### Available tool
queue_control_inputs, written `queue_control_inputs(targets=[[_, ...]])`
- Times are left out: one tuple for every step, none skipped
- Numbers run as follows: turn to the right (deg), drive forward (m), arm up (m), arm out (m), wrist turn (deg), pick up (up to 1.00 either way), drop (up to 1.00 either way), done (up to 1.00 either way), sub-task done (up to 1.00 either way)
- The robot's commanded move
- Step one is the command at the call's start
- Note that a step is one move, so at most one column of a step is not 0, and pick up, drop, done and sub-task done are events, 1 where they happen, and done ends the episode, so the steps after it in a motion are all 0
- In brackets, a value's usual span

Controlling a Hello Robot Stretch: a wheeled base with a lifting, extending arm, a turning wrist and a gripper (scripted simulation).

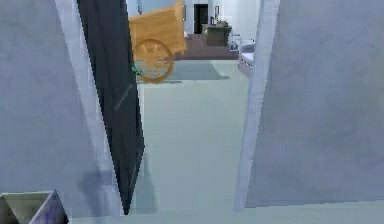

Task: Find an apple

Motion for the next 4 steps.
queue_control_inputs(targets=[[-3.0, 0.00, 0.00, 0.00, 0.0, 0.00, 0.00, 0.00, 0.00], [0.0, 1.00, 0.00, 0.00, 0.0, 0.00, 0.00, 0.00, 0.00], [0.0, 1.00, 0.00, 0.00, 0.0, 0.00, 0.00, 0.00, 0.00], [-6.0, 0.00, 0.00, 0.00, 0.0, 0.00, 0.00, 0.00, 0.00]])
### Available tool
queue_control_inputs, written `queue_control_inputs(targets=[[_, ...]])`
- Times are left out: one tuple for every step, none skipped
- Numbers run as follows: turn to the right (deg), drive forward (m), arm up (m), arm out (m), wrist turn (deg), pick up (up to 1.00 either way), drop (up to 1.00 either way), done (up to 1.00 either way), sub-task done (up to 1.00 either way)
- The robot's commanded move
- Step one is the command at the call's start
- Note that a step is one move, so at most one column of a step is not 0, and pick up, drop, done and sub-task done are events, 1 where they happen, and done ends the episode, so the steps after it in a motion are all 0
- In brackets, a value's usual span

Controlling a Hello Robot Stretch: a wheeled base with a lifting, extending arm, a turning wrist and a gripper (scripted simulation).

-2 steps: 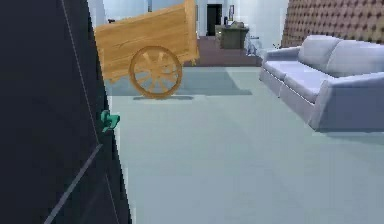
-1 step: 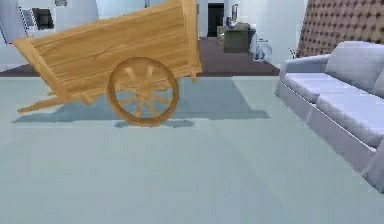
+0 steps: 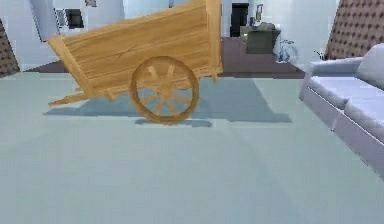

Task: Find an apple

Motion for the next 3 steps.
queue_control_inputs(targets=[[0.0, 0.15, 0.00, 0.00, 0.0, 0.00, 0.00, 0.00, 0.00], [-33.0, 0.00, 0.00, 0.00, 0.0, 0.00, 0.00, 0.00, 0.00], [0.0, 0.30, 0.00, 0.00, 0.0, 0.00, 0.00, 0.00, 0.00]])
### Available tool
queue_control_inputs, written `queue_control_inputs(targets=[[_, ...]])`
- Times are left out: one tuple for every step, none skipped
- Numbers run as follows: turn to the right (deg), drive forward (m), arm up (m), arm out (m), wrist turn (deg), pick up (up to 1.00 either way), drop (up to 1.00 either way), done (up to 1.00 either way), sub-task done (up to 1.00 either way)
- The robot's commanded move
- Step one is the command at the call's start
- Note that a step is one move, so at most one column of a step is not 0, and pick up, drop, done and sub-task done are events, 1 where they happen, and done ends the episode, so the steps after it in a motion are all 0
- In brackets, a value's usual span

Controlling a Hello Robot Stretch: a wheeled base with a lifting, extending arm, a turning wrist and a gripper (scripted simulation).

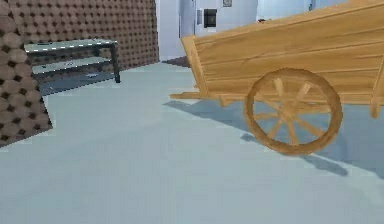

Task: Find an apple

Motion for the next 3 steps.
queue_control_inputs(targets=[[45.0, 0.00, 0.00, 0.00, 0.0, 0.00, 0.00, 0.00, 0.00], [9.0, 0.00, 0.00, 0.00, 0.0, 0.00, 0.00, 0.00, 0.00], [0.0, 0.25, 0.00, 0.00, 0.0, 0.00, 0.00, 0.00, 0.00]])
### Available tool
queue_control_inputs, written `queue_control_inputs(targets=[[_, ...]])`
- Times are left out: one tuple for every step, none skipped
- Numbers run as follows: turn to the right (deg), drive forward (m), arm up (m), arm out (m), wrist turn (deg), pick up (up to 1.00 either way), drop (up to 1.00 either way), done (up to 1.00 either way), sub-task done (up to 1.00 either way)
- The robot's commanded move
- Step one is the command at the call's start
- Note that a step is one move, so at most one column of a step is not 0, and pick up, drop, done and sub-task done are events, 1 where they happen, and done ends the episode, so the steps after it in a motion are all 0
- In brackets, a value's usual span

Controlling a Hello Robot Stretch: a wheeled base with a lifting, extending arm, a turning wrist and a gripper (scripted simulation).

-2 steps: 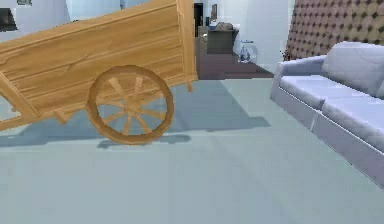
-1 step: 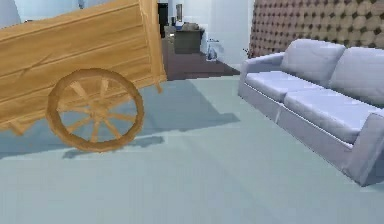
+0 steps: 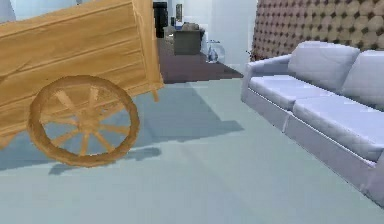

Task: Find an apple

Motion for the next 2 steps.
queue_control_inputs(targets=[[-45.0, 0.00, 0.00, 0.00, 0.0, 0.00, 0.00, 0.00, 0.00], [-30.0, 0.00, 0.00, 0.00, 0.0, 0.00, 0.00, 0.00, 0.00]])
